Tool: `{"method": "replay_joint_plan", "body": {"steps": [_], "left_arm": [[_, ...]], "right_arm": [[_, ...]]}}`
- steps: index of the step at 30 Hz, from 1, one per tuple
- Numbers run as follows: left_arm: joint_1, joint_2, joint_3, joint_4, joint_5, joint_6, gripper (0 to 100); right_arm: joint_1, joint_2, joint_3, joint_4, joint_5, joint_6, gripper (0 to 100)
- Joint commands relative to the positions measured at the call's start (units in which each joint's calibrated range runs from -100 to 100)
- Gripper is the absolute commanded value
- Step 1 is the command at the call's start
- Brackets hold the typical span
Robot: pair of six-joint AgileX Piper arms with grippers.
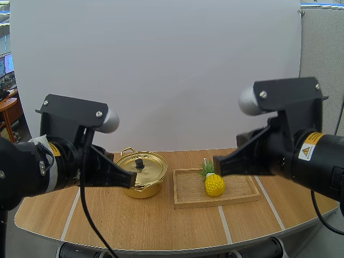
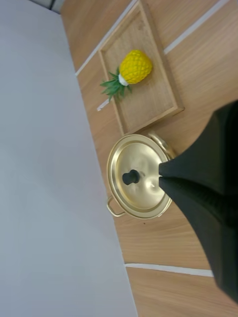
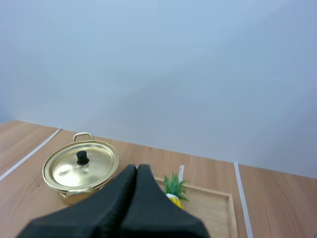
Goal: Open the pot, put the grape inside, and close it
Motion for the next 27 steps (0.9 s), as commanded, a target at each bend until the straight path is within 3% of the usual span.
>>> {"method": "replay_joint_plan", "body": {"steps": [1, 9, 13, 20, 27], "left_arm": [[0.08, -1.57, 2.15, 1.17, -10.32, -2.75, 0], [0.08, -2.55, 7.67, 2.53, -24.04, -5.28, 0], [0.29, -2.55, 8.45, 6.87, -25.79, -5.28, 0], [3.07, -6.18, 8.45, 9.06, -25.95, -5.42, 0], [3.08, -12.46, 8.45, 9.06, -26.17, -5.42, 0]], "right_arm": [[-0.17, -0.59, 2.84, -0.08, -10.31, 0.47, 0], [-0.17, -0.59, 11.12, -2.45, -27.16, 0.47, 0], [-0.17, -0.87, 13.19, -2.88, -28.14, 0.47, 0], [-0.27, -3.07, 13.97, -4.29, -29.27, 0.47, 0], [-0.9, -3.07, 14.09, -4.83, -29.4, 0.47, 0]]}}
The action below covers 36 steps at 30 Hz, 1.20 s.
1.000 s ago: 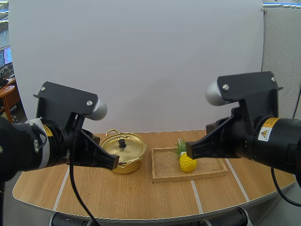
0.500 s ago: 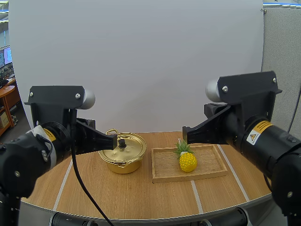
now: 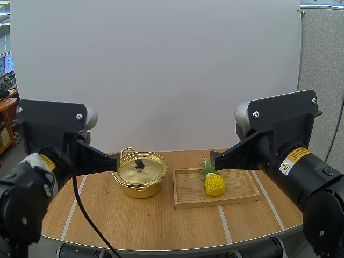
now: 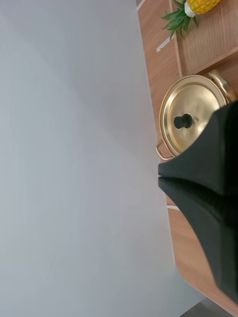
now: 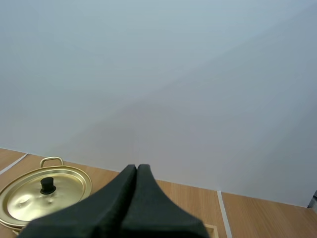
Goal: Open the pot, put the grape inside, and close it
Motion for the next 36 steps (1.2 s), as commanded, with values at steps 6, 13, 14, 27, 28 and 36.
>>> {"method": "replay_joint_plan", "body": {"steps": [6, 13, 14, 27, 28, 36], "left_arm": [[0.06, -6.28, 2.13, 0.62, -3.11, -0.54, 0], [0.06, -6.49, 15.02, 1.73, -23.36, 1.77, 0], [0.06, -6.49, 16.48, 1.73, -26.25, 3.29, 0], [-1.81, -6.49, 25.87, 1.5, -31.25, 3.35, 0], [-1.81, -6.49, 26.59, 1.5, -31.25, 2.44, 0], [-1.66, -6.49, 33.67, 1.5, -33.01, -0.58, 0]], "right_arm": [[-0.26, -0.46, 0.37, -0.54, -1.54, 0.2, 0], [-0.26, -0.46, 8.33, -0.76, -1.88, 0.2, 0], [-0.26, -0.46, 9.84, -0.76, -2.32, 0.2, 0], [-1.36, -0.46, 24.79, 0.72, -17.01, 0.2, 0], [-1.76, -0.46, 25.12, 1.97, -17.01, 0.31, 0], [-6.01, -0.46, 30.03, 12.17, -17.62, 0.31, 0]]}}
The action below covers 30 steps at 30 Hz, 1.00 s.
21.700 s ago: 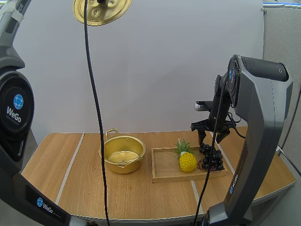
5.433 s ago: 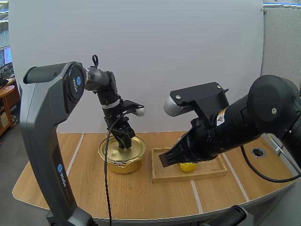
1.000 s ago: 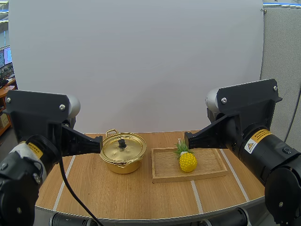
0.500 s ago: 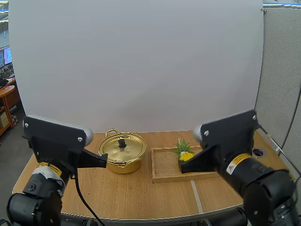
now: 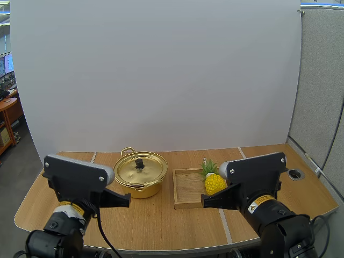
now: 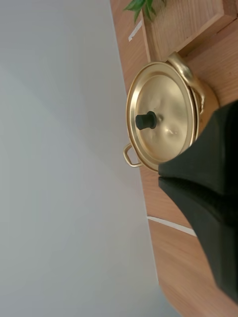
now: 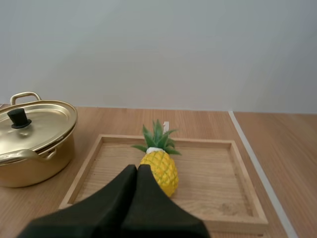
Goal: Open the pot, put the grape inside, and close it
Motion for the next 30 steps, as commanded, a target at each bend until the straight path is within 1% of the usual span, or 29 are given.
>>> {"method": "replay_joint_plan", "body": {"steps": [1, 4, 6, 10, 13, 16, 22, 26, 30], "left_arm": [[-0.07, -0.29, 2.78, 0.44, -2.73, -0.92, 0], [-0.04, -0.29, 3.68, 0.44, -3.62, -0.92, 0], [-0.04, -0.29, 3.68, 0.31, -3.62, -0.92, 0], [-0.04, -0.29, 3.68, 0.21, -1.92, -4.99, 0], [0.35, -0.29, 3.68, 0.21, 0.61, -7.03, 0], [0.43, -0.29, 3.68, 0.21, 2.35, -8.45, 0], [0.97, -0.29, 3.68, 0.21, 3.19, -9.2, 0], [1.86, -0.29, 3.68, 0.21, 3.77, -11.34, 0], [2.44, -0.29, 3.68, 0.21, 3.77, -11.65, 0]], "right_arm": [[-1.53, -0.36, 2.74, 3.37, -1.5, 0.31, 0], [-2.44, -0.36, 5.5, 3.48, -2.6, 0.31, 0], [-2.8, -0.36, 5.5, 3.36, -4.29, 0.18, 0], [-3.02, -0.36, 5.5, 2.66, -4.1, 0.1, 0], [-3.02, -0.36, 5.5, 2.56, -3.9, 0.1, 0], [-3.02, -0.36, 5.5, 2.58, -3.43, 0.1, 0], [-3.02, -0.36, 5.5, 2.71, -1.87, 0.1, 0], [-3.02, -0.36, 5.5, 2.71, -1.87, 0.1, 0], [-1.9, -0.36, 5.5, 2.7, -1.87, 0.1, 0]]}}
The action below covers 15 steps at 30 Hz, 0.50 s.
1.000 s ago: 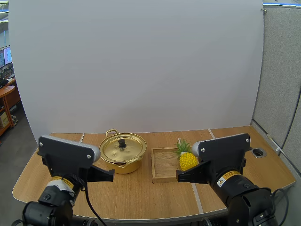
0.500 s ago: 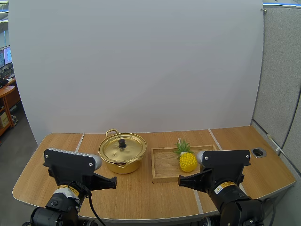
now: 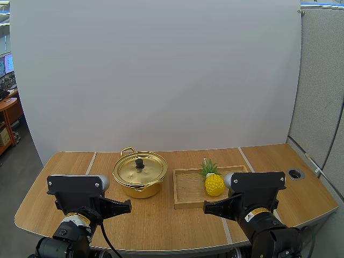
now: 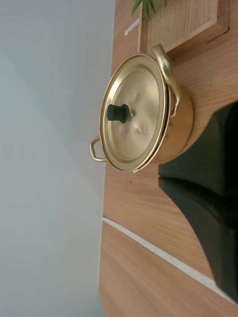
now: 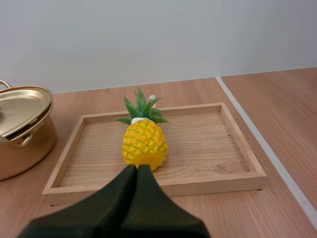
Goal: Open the pot, put the grape inside, and close it
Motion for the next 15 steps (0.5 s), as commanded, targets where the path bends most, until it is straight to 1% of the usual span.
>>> {"method": "replay_joint_plan", "body": {"steps": [1, 6, 15], "left_arm": [[0.37, -0.29, 0.12, 0.21, 0.1, -1.03, 0], [0.37, -0.29, 0.12, 0.21, 0.1, -1.03, 0], [0.6, -0.29, 0.12, 0.21, 0.22, -1.13, 0]], "right_arm": [[1.03, -0.36, 0.13, -0.16, -0.21, 0.1, 0], [3.58, -0.36, 0.13, -0.26, -0.39, -0.23, 0], [3.27, -0.36, 0.13, -0.26, -0.39, -0.33, 0]]}}
